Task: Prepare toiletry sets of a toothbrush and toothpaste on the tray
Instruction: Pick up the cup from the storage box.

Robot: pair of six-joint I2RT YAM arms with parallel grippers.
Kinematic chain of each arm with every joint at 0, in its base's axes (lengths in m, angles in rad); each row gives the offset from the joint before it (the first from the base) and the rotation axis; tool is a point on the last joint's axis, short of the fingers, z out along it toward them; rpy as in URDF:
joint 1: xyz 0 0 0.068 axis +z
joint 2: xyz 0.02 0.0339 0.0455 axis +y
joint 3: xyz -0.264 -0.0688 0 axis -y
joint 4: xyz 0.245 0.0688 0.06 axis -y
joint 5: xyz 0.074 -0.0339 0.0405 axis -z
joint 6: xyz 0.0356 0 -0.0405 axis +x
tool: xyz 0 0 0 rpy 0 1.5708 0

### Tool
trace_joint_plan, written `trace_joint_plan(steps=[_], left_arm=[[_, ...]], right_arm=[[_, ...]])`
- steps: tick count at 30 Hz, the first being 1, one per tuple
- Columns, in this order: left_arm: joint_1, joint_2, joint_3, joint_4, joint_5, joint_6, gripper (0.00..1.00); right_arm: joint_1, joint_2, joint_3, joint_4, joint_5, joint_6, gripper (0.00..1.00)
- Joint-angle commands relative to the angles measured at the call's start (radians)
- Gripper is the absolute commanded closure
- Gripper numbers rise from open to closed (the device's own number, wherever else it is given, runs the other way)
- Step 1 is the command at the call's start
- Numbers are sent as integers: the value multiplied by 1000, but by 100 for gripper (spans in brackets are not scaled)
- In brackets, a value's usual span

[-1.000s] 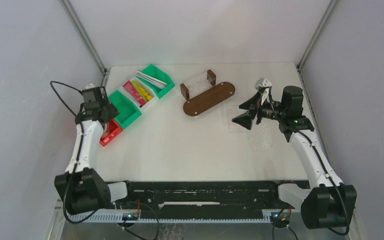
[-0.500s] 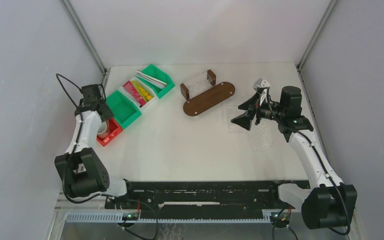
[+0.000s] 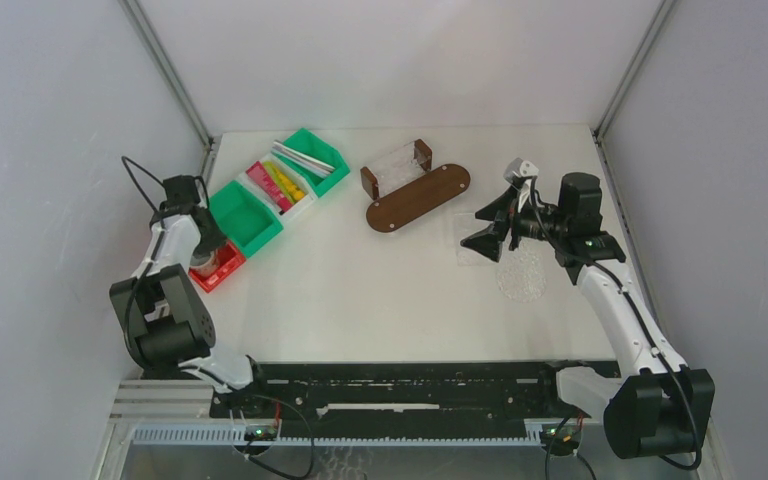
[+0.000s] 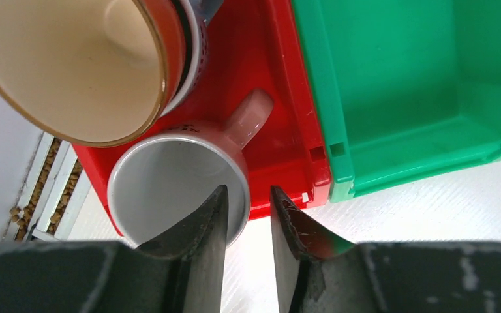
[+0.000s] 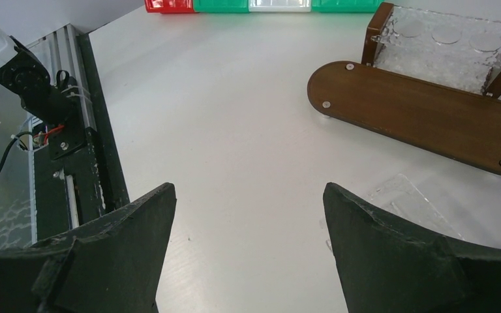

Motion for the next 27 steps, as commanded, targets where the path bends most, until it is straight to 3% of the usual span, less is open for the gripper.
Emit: trace_joint_plan(steps=[1, 7, 13, 27], left_arm=[[5, 21, 54, -7, -3, 27, 69], [6, 47, 60, -19, 7, 29, 72], [6, 22, 65, -24, 27, 30, 99], [-44, -197, 4, 5, -14, 30, 100]], right_arm=[[11, -20, 48, 11, 7, -26, 9], [16, -20, 48, 8, 13, -32, 9], [16, -23, 48, 6, 18, -38, 9], [15, -23, 48, 3, 16, -44, 9]])
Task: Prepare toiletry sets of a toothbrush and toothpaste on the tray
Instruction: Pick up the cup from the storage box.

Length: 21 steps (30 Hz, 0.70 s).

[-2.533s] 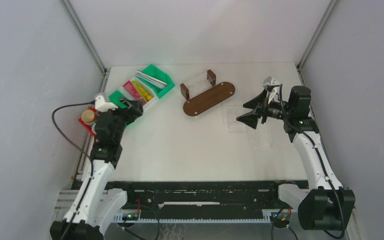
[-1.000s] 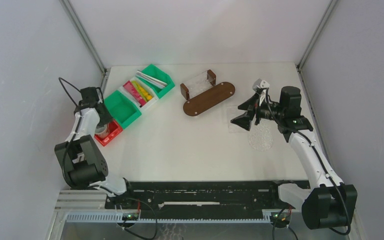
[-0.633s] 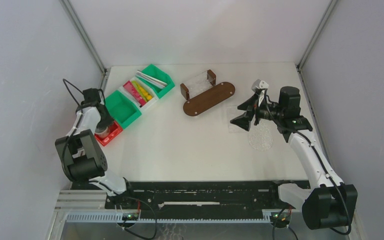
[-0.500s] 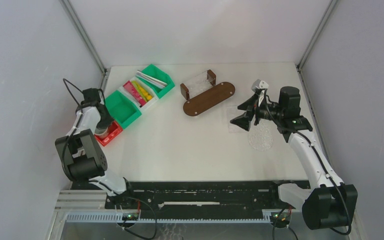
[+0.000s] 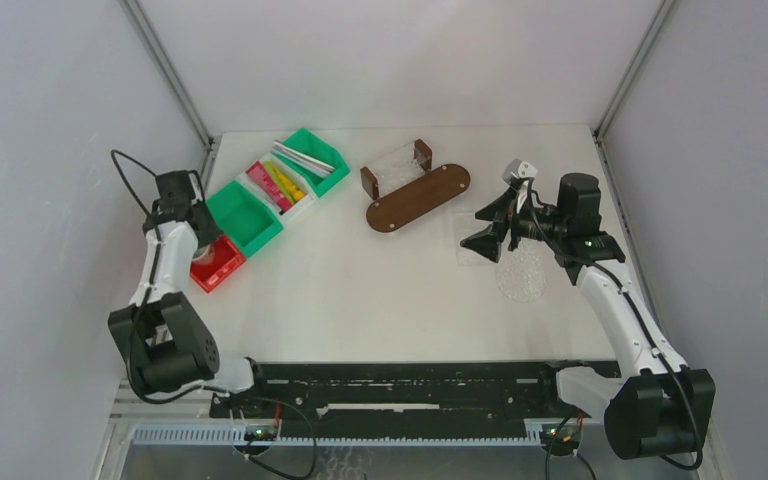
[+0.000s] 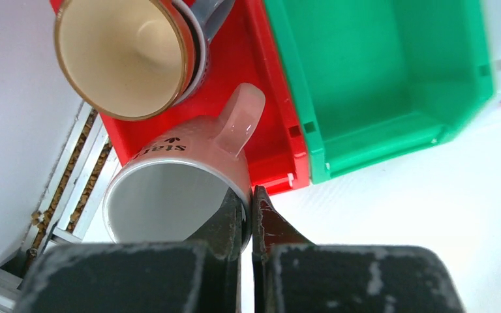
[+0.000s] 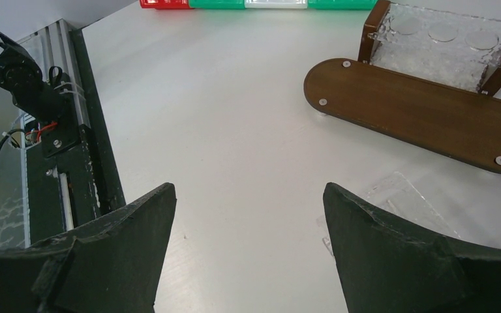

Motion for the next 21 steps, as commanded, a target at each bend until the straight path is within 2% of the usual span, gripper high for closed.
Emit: trace_joint_plan(steps=[1, 8, 12, 16, 19, 21], left_arm=[[-44, -125, -8, 30, -30, 12, 100], [-130, -287, -51, 9, -32, 11, 100], [-180, -394, -60, -20, 33, 6, 100], [-279, -490, -70, -37, 153, 4, 100], [-378, -535, -100, -5, 275, -17, 100], [-462, -555, -128, 38, 328, -31, 100]], right_arm=[[6, -22, 48, 14, -4, -22, 9], [14, -22, 48, 3, -50, -41, 9], [40, -17, 48, -16, -88, -86, 9], [71, -8, 48, -59, -110, -164, 9], [91, -2, 49, -135, -166, -297, 9], [109, 1, 46, -256, -232, -500, 8]])
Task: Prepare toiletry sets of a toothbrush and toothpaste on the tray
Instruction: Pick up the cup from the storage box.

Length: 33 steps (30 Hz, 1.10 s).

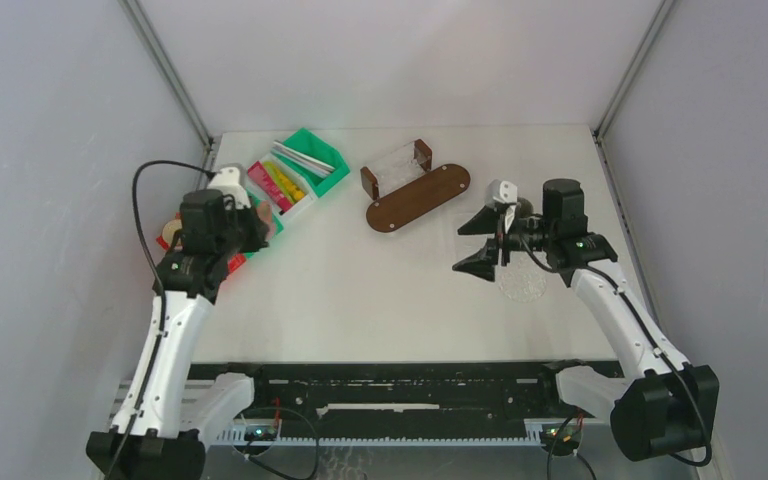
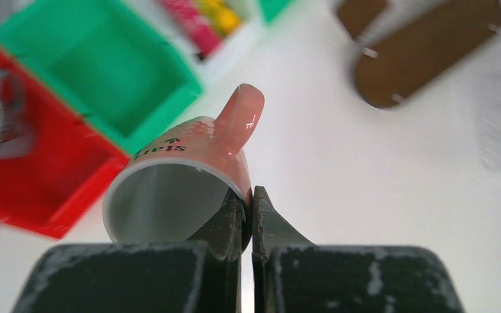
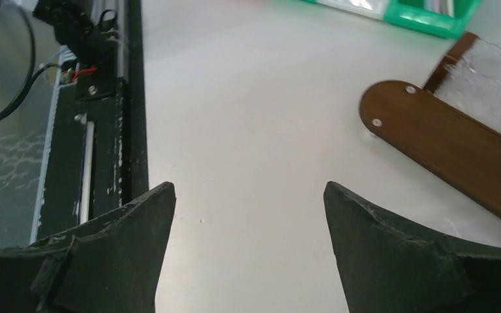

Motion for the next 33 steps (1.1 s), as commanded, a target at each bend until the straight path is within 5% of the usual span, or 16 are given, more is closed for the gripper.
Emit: trace_joint_plan(steps=[1, 4, 15, 33], left_arm=[[-171, -56, -70, 127, 193, -32, 100], [-326, -54, -113, 234, 221, -34, 100], [-770, 227, -34, 404, 239, -2, 100], [-953, 496, 155, 390, 286, 24, 100]], right_arm=[[44, 1, 40, -252, -160, -467, 8], [80, 2, 35, -463, -194, -837, 2], [102, 32, 28, -473, -79, -915, 8], [247, 88, -3, -337, 207, -832, 23]])
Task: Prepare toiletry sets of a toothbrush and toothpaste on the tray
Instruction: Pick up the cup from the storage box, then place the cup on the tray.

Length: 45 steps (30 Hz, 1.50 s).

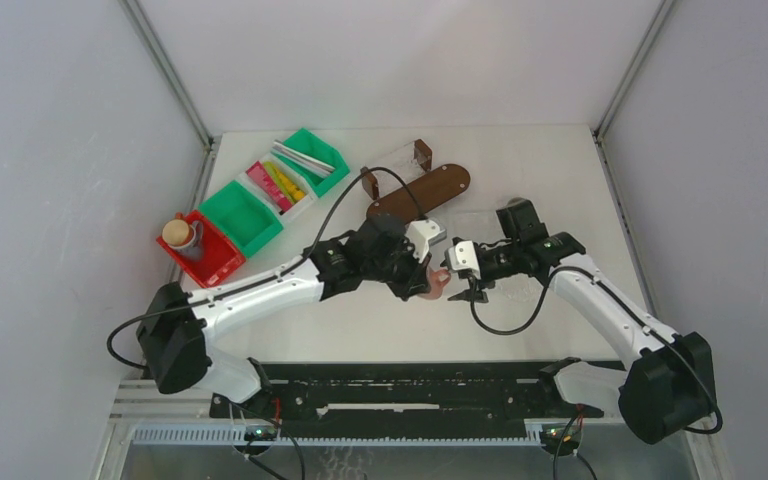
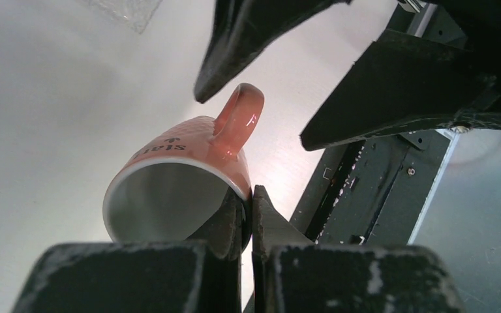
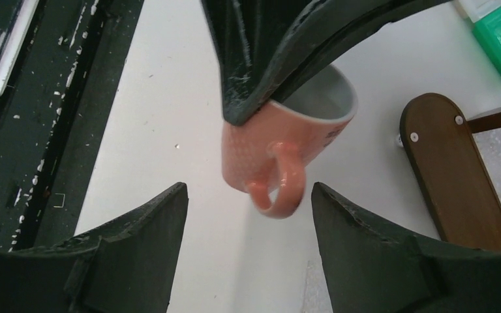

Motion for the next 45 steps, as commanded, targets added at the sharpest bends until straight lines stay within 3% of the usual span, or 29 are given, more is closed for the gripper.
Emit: trace_joint_plan(steps=[1, 10, 24, 27, 31, 34, 45], left_arm=[[-20, 9, 88, 64, 38, 22, 100], [-32, 28, 107, 56, 40, 29, 100], [-35, 24, 117, 48, 27, 31, 100], [-34, 15, 109, 56, 18, 30, 95], [-33, -13, 78, 85, -3, 15, 68], [-33, -43, 37, 127, -12, 3, 58], [-25, -221, -174, 338, -100, -25, 45]], right_arm=[[21, 4, 1, 47, 32, 16, 25], [95, 30, 3, 21, 91, -36, 41], [133, 58, 17, 25, 162, -20, 100], [131, 61, 32, 21, 167, 2, 100], [111, 62, 41, 19, 135, 23, 100], [79, 63, 45, 11, 89, 31, 100], [-55, 47, 47, -36, -86, 6, 100]])
